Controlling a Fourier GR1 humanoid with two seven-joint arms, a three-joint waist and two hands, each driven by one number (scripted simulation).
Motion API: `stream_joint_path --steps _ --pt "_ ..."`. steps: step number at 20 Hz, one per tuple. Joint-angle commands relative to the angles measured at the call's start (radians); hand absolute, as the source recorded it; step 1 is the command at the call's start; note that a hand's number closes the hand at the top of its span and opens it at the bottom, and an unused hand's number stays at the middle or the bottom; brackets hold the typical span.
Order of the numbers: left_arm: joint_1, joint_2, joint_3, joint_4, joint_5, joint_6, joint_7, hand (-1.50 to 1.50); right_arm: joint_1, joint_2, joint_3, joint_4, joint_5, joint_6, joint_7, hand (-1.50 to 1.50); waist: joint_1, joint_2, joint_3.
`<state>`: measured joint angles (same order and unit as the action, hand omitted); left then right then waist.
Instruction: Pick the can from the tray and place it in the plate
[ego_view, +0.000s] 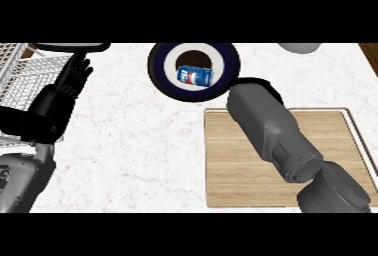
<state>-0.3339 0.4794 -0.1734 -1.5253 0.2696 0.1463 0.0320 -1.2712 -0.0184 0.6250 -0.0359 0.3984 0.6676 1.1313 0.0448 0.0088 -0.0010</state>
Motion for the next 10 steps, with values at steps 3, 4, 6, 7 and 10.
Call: stream_joint_path --steps 3,4,6,7,10 --pt "0.004 -0.026 0.016 0.049 -0.021 -0.005 -0.042 0.00 0.038 0.018 0.111 -0.055 0.129 -0.029 0.024 1.50 -0.014 0.001 0.000" --pt "0.003 0.002 0.024 0.004 -0.009 -0.024 -0.018 0.00 0.016 0.018 0.123 -0.030 0.145 -0.019 -0.002 1.50 0.006 0.006 0.001" --pt "0.059 0.013 0.038 -0.046 0.005 -0.025 0.005 0.00 0.050 0.018 0.169 -0.077 0.200 -0.056 -0.056 1.50 -0.009 -0.005 0.001" --pt "0.033 0.004 0.030 -0.025 -0.019 -0.001 -0.001 0.00 0.104 -0.060 0.185 -0.116 0.218 -0.237 -0.184 1.50 -0.017 0.001 0.003" --pt "0.056 0.017 0.057 -0.001 -0.007 0.010 0.003 0.00 0.098 -0.215 0.116 -0.234 0.166 -0.470 -0.388 1.50 -0.083 -0.020 0.012"
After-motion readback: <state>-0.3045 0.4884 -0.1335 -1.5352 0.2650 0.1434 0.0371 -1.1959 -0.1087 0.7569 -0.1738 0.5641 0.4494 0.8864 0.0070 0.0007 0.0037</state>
